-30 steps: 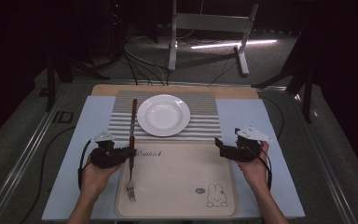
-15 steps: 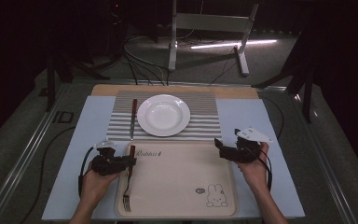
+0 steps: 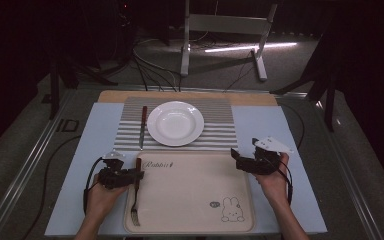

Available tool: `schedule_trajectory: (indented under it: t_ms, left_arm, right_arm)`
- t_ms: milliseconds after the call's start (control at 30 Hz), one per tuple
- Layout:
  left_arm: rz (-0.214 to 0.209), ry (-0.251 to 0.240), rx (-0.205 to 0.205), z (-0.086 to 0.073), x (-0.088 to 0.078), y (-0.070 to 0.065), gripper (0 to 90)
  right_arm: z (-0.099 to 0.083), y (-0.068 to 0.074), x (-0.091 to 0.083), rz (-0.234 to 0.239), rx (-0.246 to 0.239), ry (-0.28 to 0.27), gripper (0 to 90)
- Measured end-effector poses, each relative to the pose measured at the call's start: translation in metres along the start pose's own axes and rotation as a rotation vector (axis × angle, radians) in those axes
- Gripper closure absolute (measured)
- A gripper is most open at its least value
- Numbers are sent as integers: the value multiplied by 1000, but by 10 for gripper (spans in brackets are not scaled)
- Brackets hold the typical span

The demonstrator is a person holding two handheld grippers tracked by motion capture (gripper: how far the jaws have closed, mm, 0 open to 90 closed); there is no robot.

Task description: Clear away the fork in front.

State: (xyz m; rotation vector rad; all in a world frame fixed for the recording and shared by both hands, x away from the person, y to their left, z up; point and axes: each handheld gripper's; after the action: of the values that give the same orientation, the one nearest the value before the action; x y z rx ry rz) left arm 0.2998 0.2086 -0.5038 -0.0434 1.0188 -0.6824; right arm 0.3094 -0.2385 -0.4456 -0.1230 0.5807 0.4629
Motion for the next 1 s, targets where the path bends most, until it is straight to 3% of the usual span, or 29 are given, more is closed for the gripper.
schedule_trajectory:
  t_ms: [200,300,400,567,700,800,1000]
  left_arm:
    - [23,-46,-15,0,-7,2,619]
    - [34,-105,-6,1,-14,0,572]
    - [72,-179,20,3,-24,-4,494]
    - [102,-320,86,7,-42,-13,437]
    - [129,-408,114,11,-56,-16,312]
    - [159,-455,116,13,-64,-17,205]
    - [201,-522,110,13,-75,-16,118]
  right_arm:
    - [-3,-1,0,-1,-1,5,129]
    - [-4,-1,-1,-1,1,7,129]
    - [-4,0,-3,2,5,3,128]
    - [-6,1,-6,6,1,-2,127]
    - [-10,0,-10,9,1,-9,123]
    - [-15,-1,-14,8,2,-15,122]
    - [-27,-7,-27,-2,3,-38,121]
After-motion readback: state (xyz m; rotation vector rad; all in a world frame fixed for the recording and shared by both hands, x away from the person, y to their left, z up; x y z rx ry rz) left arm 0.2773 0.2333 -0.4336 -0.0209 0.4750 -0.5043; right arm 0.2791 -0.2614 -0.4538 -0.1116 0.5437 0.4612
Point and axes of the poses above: each handheld gripper's, and its own axes: x roughly forward along the jaws, z roughly out of its top, y roughly to its left, and after that the axes turned 6 degrees about y, right-handed
